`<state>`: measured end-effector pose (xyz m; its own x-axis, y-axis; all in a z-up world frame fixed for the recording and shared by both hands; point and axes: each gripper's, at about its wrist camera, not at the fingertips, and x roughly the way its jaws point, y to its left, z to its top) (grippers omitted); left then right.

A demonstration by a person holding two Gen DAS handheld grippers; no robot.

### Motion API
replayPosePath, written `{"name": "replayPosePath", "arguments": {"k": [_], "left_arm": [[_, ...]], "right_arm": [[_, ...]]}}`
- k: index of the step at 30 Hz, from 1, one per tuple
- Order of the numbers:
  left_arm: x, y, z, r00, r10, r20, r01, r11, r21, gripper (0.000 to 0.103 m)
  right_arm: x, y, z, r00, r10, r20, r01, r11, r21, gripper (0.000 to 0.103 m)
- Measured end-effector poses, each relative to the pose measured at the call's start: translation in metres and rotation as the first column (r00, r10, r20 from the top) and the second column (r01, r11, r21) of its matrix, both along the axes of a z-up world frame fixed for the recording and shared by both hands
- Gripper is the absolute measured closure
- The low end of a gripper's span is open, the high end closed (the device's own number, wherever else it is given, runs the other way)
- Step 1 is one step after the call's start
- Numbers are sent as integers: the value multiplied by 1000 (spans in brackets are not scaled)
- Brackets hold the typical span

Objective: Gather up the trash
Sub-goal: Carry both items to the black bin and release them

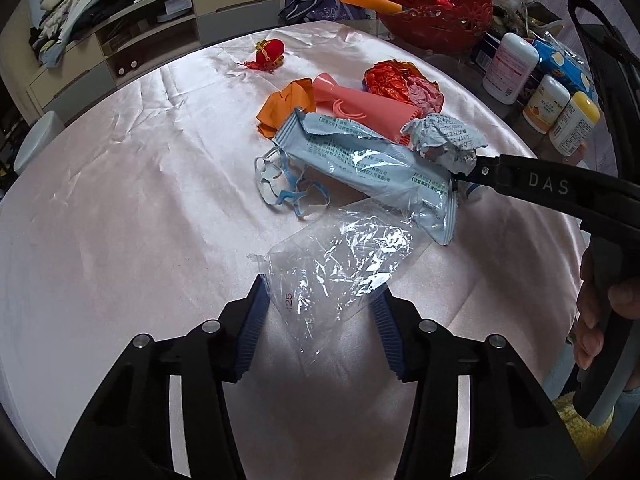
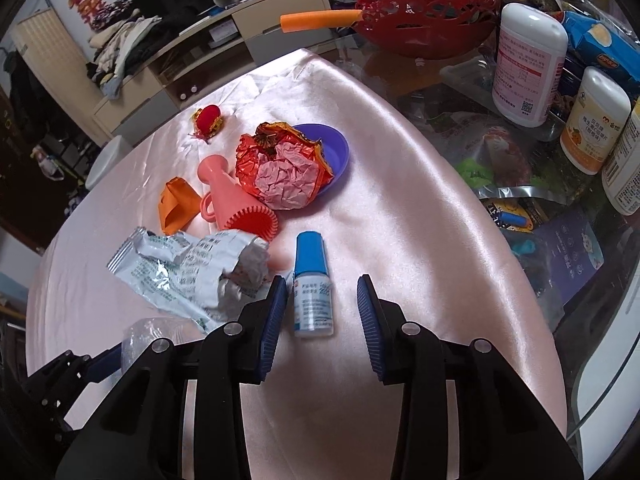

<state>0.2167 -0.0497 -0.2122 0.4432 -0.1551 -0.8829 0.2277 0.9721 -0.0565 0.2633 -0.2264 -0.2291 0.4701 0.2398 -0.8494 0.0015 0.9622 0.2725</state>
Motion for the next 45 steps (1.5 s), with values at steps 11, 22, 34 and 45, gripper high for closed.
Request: {"name": "replayPosePath", "arguments": {"k": [11, 22, 34, 45], "left_arm": [[-17, 10, 6, 1000, 11, -2, -11, 1000, -25, 66], [-61, 16, 42, 999, 13, 33, -12, 999, -42, 69], [-137, 12, 64, 999, -17, 38, 20, 997, -79, 69], [-198, 6, 46, 998, -59, -5, 58, 995, -82, 69]], "right_arm": [[-13, 5, 9, 999, 30, 27, -30, 999, 12, 83], [-60, -3, 48, 996, 25, 82, -25, 1000, 1, 83], [-158, -7, 54, 996, 61, 59, -59, 998, -35, 83], [-234, -10, 35, 997, 72, 2, -72, 997, -27, 83]]}}
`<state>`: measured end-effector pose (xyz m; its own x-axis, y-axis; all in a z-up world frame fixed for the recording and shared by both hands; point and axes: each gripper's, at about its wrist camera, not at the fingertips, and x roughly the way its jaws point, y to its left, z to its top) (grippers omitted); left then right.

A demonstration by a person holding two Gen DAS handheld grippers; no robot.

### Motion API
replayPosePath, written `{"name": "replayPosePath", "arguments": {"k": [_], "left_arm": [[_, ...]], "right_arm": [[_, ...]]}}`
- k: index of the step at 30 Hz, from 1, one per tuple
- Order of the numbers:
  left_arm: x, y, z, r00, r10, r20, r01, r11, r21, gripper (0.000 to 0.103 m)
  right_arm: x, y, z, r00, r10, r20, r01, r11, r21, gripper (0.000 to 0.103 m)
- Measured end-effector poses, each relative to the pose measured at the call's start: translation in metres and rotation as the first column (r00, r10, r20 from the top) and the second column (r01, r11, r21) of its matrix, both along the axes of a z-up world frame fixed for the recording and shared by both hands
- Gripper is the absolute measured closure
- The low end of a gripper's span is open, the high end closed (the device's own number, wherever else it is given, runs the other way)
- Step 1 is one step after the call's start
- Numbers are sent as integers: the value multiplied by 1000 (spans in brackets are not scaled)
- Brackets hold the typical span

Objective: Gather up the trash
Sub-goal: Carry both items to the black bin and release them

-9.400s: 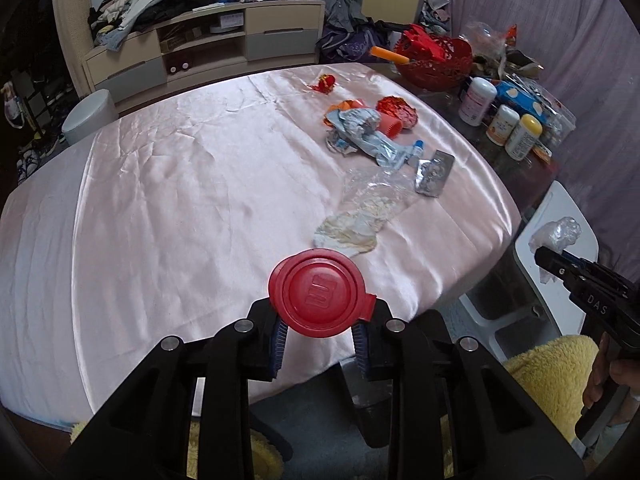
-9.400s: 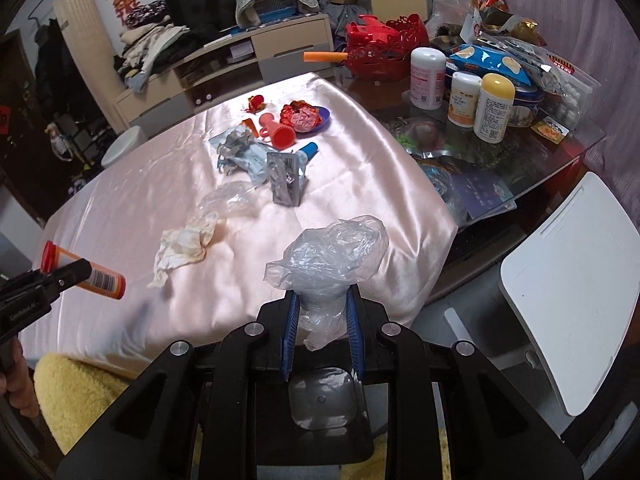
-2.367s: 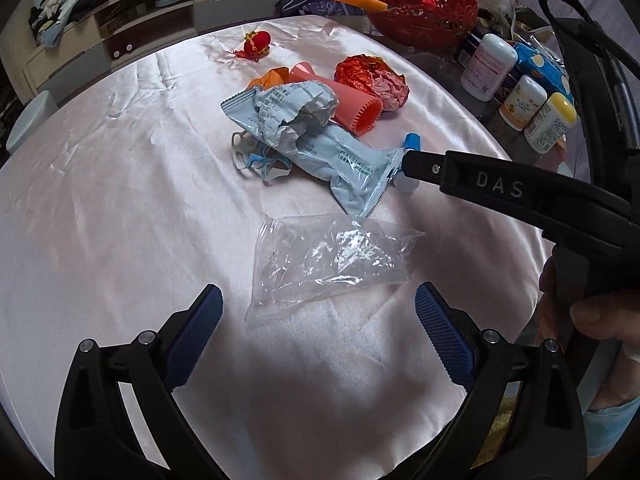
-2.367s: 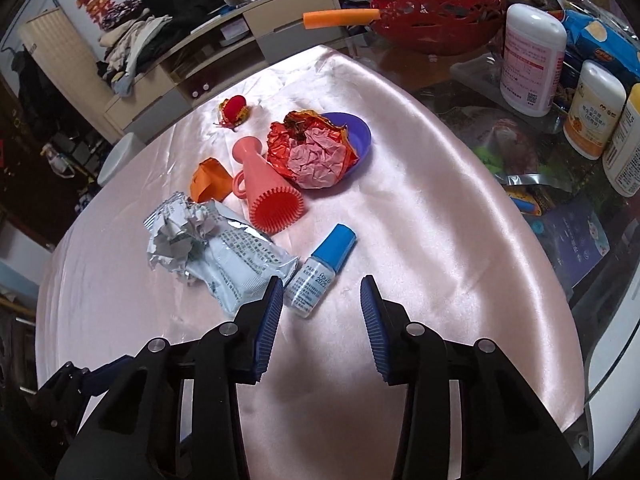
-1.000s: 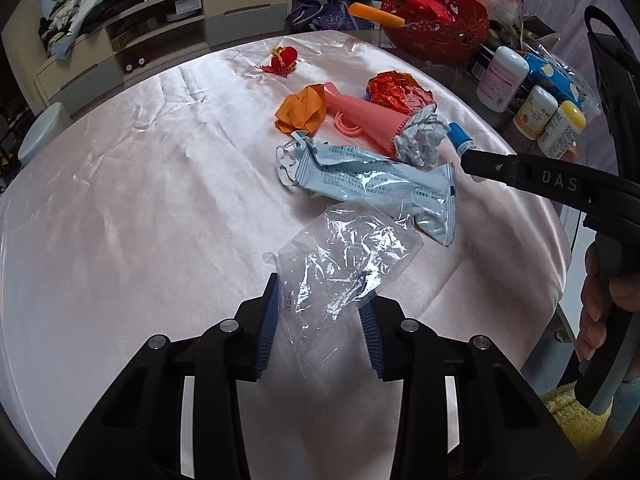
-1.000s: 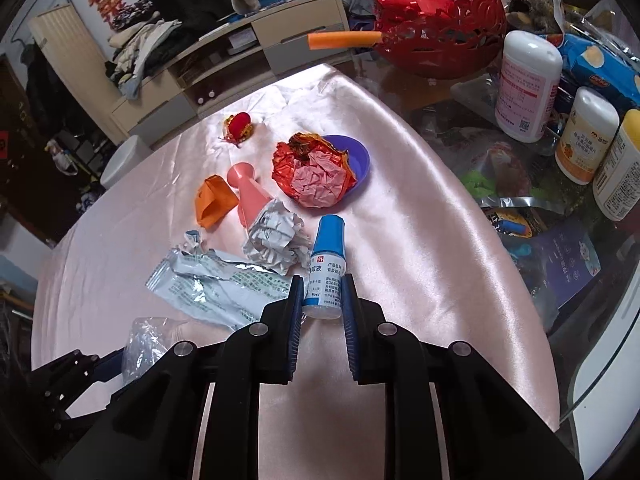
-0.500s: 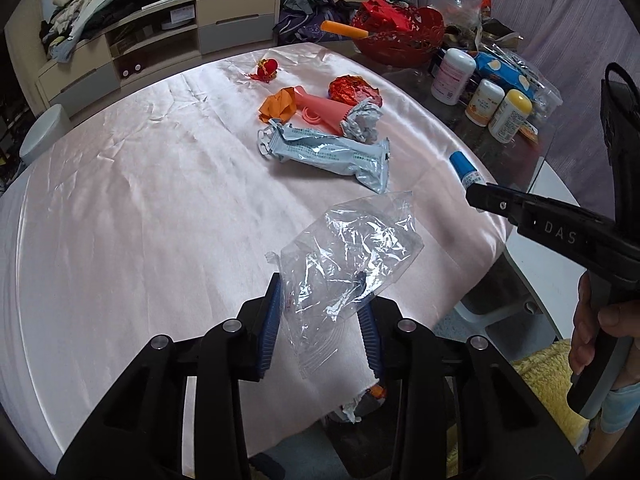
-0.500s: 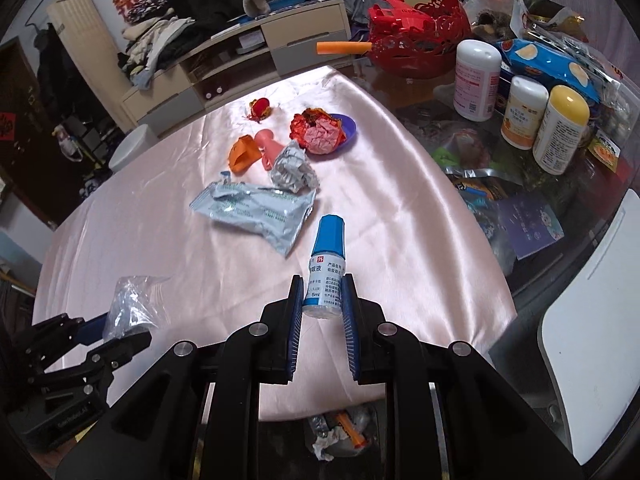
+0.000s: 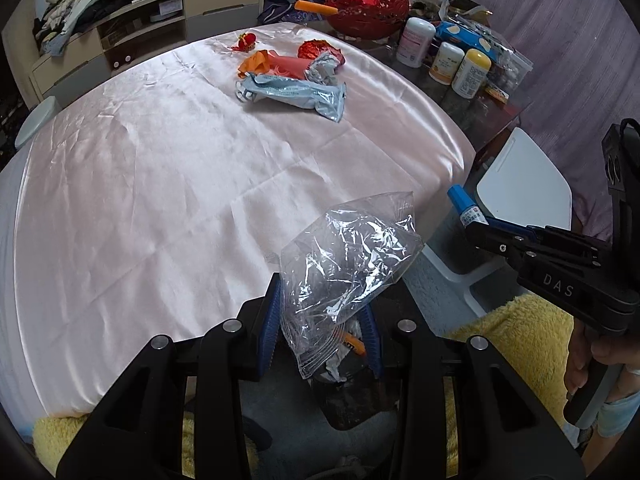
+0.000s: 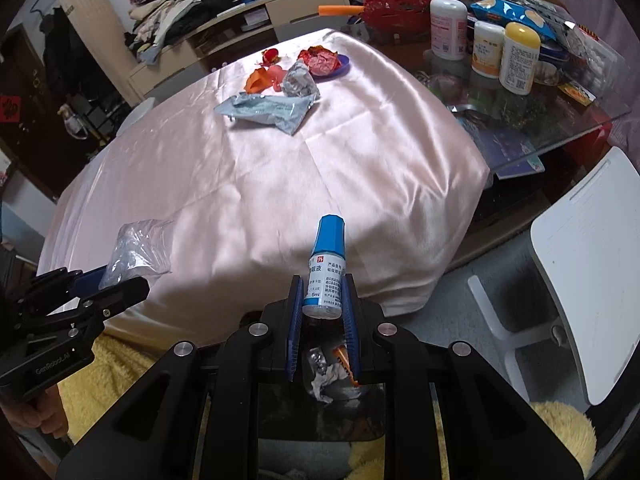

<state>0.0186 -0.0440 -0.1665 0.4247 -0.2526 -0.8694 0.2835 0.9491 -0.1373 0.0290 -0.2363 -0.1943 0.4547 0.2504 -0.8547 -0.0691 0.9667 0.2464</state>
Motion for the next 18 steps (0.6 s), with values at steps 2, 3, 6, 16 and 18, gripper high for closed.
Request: {"name": "replayPosePath", "arguments": {"k": [2, 3, 6, 16, 18], "left_arm": [[-9, -1, -6, 1000, -7, -12, 7, 1000, -8, 69], [-14, -3, -10, 1000, -11, -21, 11, 1000, -10, 69], [-25, -8, -24, 998, -28, -53, 27, 1000, -5, 69], [-45, -20, -72, 982, -66, -177, 69, 998, 11, 69], [-47, -23, -79, 976, -80, -201, 83, 997, 6, 67]], "right_arm": [[-10, 1, -6, 1000, 3, -14, -3, 1000, 2, 83], [-14, 1, -8, 1000, 6, -19, -5, 1000, 2, 83], [-26, 2, -14, 999, 9, -31, -9, 1000, 9, 83], [-51, 7, -41, 994, 26, -108, -22, 999, 42, 83], [-52, 8, -45, 992, 28, -122, -22, 999, 48, 81]]}}
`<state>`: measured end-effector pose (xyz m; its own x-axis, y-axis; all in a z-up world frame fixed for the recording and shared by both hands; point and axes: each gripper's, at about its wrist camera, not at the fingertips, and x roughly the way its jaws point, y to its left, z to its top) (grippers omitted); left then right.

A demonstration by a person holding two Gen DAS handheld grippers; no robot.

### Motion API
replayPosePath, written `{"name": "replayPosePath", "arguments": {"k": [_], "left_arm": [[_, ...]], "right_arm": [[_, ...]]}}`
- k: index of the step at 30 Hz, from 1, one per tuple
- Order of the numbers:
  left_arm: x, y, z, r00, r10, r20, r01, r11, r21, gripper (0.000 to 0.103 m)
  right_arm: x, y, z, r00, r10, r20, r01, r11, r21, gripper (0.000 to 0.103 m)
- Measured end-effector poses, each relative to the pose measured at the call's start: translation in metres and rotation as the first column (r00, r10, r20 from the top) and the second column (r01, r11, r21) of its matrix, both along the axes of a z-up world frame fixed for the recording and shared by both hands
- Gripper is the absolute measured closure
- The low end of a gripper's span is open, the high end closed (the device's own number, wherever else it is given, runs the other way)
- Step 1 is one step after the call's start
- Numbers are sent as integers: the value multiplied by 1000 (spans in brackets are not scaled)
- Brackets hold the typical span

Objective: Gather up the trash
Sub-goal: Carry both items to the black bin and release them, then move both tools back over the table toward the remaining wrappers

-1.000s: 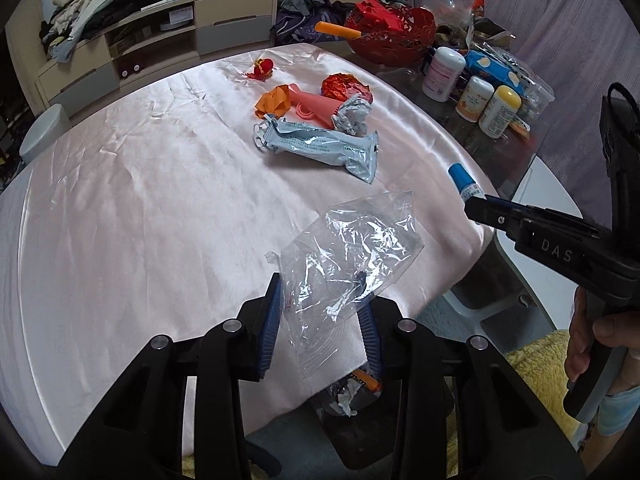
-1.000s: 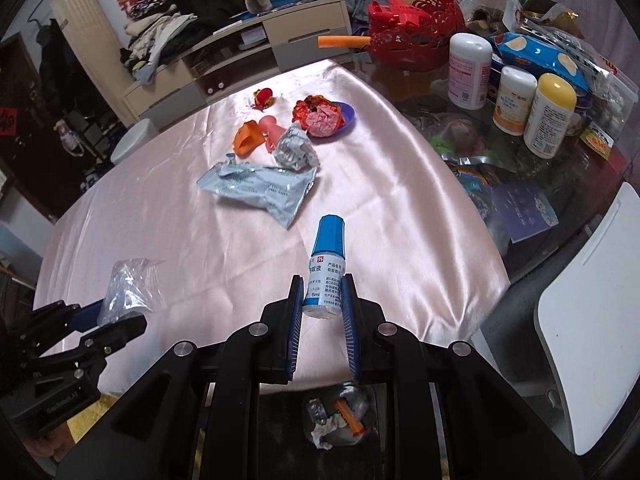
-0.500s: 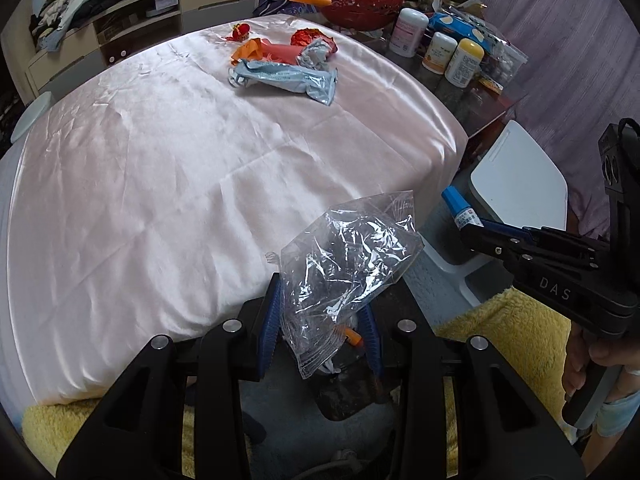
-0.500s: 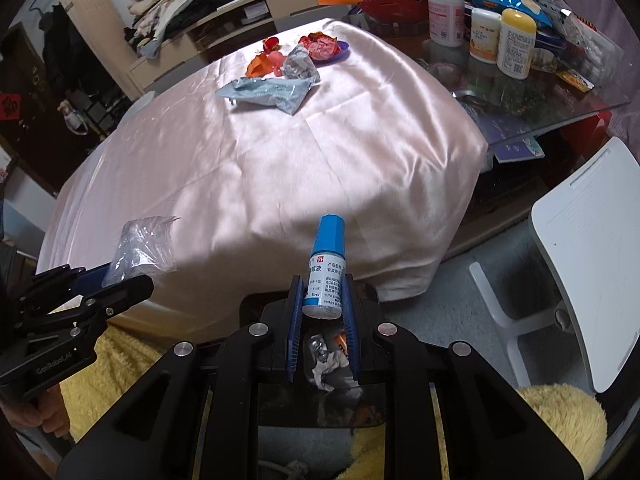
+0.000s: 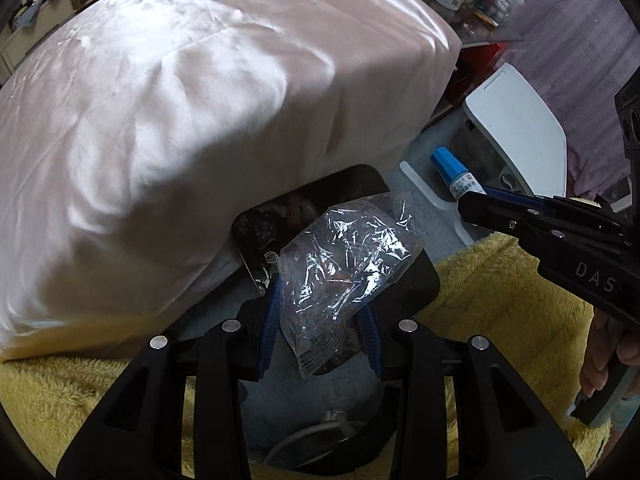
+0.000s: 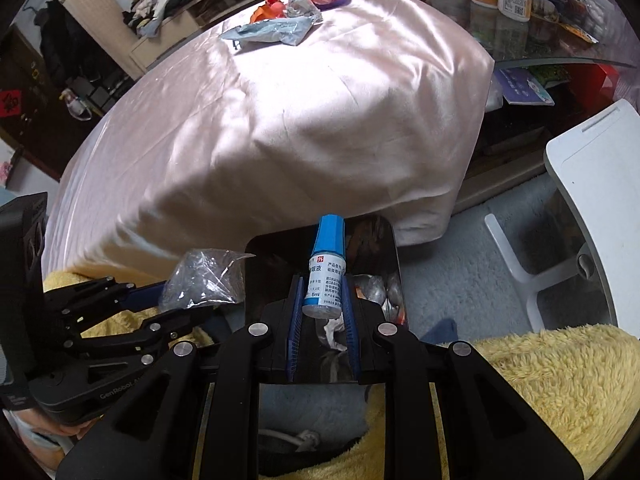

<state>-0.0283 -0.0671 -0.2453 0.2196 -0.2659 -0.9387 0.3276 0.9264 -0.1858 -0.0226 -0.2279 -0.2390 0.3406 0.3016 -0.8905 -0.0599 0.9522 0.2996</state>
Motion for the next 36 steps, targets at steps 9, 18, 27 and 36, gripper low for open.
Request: {"name": "replayPosePath", "arguments": {"k": [9, 18, 27, 36], "left_arm": [[0, 0, -3, 1000, -17, -13, 17, 1000, 11, 51], [4, 14, 20, 999, 16, 52, -17, 1000, 13, 9], [22, 43, 58, 979, 108, 172, -110, 994, -1, 8], [62, 56, 74, 956, 133, 262, -146, 989, 31, 9]], "right_arm": [[2, -6, -1, 999, -39, -2, 39, 999, 17, 61], [9, -19, 15, 994, -95, 54, 93, 995, 26, 22], [28, -30, 33, 983, -139, 118, 139, 990, 14, 17], [64, -24, 51, 968, -115, 223, 129, 990, -50, 17]]}}
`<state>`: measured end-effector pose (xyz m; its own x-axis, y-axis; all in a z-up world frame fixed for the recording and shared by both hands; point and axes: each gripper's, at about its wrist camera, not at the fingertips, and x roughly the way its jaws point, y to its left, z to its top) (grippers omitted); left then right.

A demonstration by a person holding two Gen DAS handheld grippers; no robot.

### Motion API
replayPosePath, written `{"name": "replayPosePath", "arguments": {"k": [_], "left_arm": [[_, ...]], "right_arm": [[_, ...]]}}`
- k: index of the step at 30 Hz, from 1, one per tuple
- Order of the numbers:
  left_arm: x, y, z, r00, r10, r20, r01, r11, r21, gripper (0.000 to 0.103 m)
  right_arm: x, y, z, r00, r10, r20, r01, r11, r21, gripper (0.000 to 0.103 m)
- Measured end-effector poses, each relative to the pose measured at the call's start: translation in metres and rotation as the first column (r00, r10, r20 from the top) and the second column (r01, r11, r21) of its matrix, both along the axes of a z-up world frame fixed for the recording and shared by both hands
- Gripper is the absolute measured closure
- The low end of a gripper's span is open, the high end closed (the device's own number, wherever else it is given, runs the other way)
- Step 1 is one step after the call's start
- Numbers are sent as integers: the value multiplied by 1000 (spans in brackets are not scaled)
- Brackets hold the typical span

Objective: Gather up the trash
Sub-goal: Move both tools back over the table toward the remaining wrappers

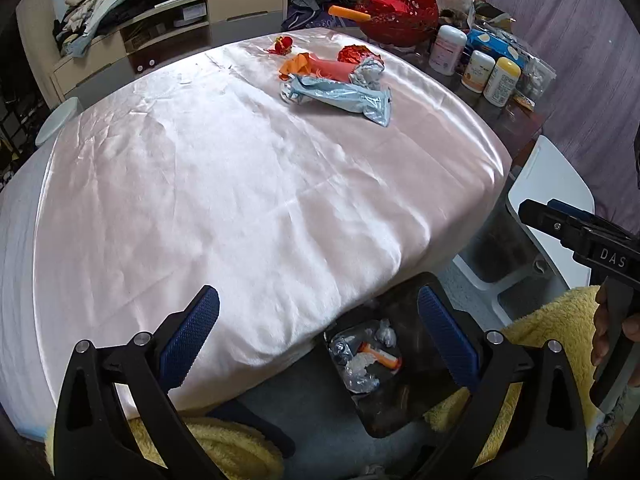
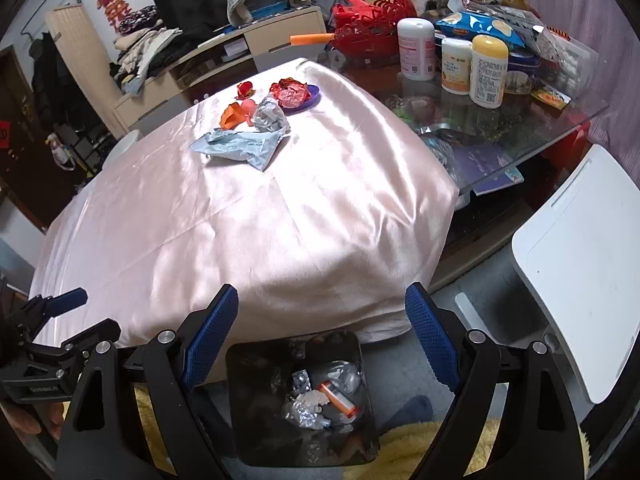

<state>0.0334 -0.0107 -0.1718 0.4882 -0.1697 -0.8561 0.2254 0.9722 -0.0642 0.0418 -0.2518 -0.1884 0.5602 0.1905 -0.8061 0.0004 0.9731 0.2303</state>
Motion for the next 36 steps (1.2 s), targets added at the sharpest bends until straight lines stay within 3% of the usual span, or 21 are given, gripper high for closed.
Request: {"name": "replayPosePath", "arguments": {"k": [5, 12, 18, 26, 34, 36], "left_arm": [[30, 4, 5, 999, 13, 33, -14, 1000, 24, 9], [82, 14, 7, 998, 60, 5, -60, 998, 31, 9], [121, 18, 9, 998, 67, -4, -67, 998, -3, 11], [164, 10, 10, 999, 37, -11, -37, 999, -20, 30], [189, 3, 2, 1000, 11, -24, -11, 1000, -22, 34], [195, 2, -1, 1000, 8, -30, -9, 1000, -30, 34]], "right_arm": [[34, 2, -1, 1000, 14, -27, -13, 1000, 25, 17], [88, 7, 6, 999, 38, -12, -37, 997, 75, 17], [133, 22, 10, 998, 65, 11, -65, 996, 66, 18], [186, 44, 12, 992, 122, 22, -123, 991, 44, 50], [224, 56, -5, 990, 143, -9, -143, 988, 67, 55], [229, 59, -8, 988, 151, -14, -150, 987, 63, 64]]}}
